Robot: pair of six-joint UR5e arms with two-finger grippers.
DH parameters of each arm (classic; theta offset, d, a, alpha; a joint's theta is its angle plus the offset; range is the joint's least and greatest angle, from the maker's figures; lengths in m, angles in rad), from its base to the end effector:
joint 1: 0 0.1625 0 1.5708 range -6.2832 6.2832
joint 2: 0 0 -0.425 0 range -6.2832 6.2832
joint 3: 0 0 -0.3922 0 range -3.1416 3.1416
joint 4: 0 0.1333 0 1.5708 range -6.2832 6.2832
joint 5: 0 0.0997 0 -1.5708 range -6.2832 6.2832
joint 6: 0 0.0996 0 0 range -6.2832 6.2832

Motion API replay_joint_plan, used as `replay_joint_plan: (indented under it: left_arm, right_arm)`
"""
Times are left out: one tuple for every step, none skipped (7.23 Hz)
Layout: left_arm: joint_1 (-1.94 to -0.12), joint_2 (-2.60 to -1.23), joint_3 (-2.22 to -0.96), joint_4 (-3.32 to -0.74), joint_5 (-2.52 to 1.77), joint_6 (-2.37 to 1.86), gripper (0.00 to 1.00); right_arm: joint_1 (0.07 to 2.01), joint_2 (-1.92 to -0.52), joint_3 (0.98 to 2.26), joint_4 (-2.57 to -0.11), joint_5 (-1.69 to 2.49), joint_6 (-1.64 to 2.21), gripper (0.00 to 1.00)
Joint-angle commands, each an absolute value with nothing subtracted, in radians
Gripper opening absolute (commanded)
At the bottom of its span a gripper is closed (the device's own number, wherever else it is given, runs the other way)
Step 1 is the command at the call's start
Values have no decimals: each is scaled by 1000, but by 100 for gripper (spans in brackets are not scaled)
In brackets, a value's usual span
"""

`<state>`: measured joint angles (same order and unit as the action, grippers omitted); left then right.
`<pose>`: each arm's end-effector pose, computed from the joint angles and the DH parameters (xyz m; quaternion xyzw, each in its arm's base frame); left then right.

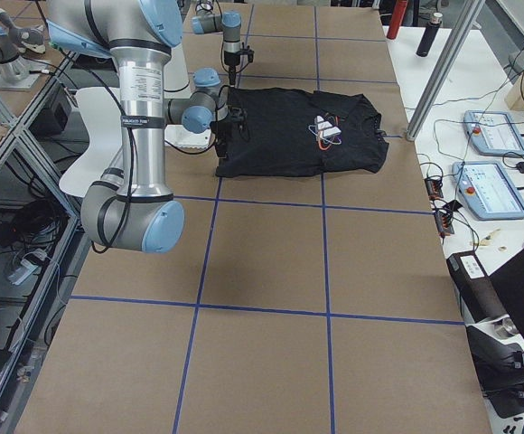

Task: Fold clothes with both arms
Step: 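Grasp the bottom hem corners with both grippers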

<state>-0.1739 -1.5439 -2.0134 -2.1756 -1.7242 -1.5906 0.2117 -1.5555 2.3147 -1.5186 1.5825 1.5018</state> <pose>0.4557 -0.1999 0.3955 -0.0292 0.4907 -0.0469 0.8696 -0.3945 -0.2199 0.3137 0.0499 -0.3915 0.0632 0.9166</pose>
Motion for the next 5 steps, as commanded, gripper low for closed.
replay_joint_plan:
  left_arm:
    - [-172,-1545,-2010,-2177,-1726,-1591,56]
    - [-172,-1545,-2008,-2177,-1726,-1591,56]
    - [-172,-1545,-2008,-2177,-1726,-1591,56]
    - [-172,-1545,-2008,-2177,-1727,-1591,56]
    - [-172,-1543,-2008,-2177,-1727,-1591,56]
  right_arm:
    - [212,-1555,2315,-1519,1582,1502,100]
    - [212,-1555,2315,-1519,1583,1502,100]
    - [212,-1555,2315,-1519,1583,1502,100]
    - [212,-1555,2315,-1519,1583,1502,100]
    - [212,-1555,2315,-1519,1583,1502,100]
